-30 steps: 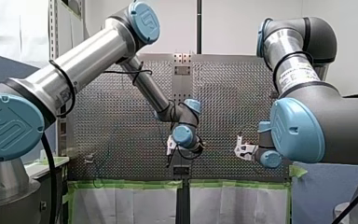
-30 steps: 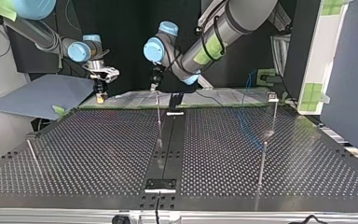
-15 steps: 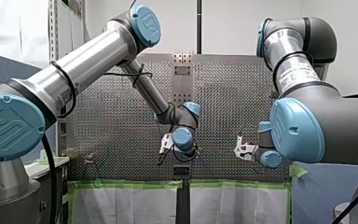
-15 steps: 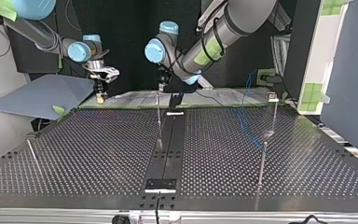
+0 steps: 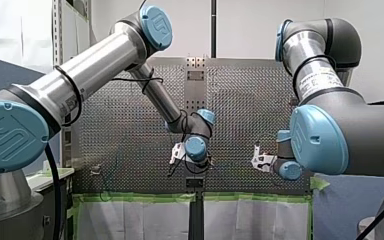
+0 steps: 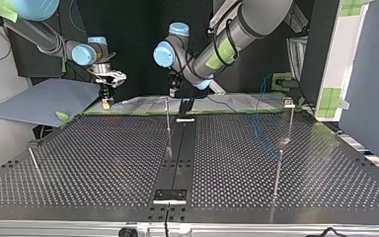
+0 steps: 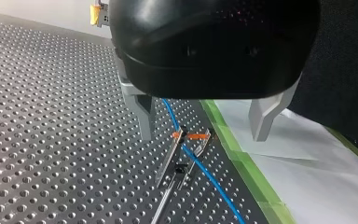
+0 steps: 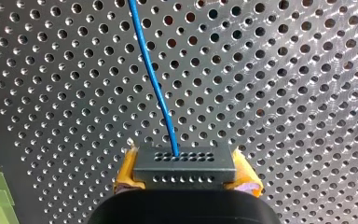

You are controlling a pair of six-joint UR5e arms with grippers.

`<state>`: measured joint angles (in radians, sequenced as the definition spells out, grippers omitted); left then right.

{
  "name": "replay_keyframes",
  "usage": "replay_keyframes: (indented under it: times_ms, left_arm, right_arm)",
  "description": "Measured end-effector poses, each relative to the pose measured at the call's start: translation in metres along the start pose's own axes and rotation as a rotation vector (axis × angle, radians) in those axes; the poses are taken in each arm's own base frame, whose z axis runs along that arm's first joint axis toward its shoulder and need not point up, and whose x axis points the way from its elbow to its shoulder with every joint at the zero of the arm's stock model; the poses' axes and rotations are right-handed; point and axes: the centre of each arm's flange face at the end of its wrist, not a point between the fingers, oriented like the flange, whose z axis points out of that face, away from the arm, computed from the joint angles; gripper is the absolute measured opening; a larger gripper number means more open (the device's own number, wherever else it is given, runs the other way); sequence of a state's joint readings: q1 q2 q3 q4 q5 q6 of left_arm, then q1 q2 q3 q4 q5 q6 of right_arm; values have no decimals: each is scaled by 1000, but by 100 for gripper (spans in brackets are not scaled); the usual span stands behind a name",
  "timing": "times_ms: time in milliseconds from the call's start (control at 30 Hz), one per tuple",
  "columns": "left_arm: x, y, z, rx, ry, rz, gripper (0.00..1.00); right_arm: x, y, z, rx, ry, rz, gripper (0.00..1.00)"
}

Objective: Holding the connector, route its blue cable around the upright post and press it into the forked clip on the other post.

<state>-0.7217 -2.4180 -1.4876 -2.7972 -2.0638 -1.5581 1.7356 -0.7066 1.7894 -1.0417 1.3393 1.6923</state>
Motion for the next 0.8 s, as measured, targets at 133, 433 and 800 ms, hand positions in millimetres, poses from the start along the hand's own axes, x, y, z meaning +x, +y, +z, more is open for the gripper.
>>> replay_keyframes:
  times_ms: [133,433,800]
  left_arm:
    - [0,1,0,-1,2,-4,100]
    - [0,1,0,0,3,-7,100]
    - [-7,-2,-15,5,16,-1,100]
  right_arm:
    - [0,0,0,0,0,0,0]
    - [0,0,0,0,0,0,0]
    - [0,0,0,1,0,1,0]
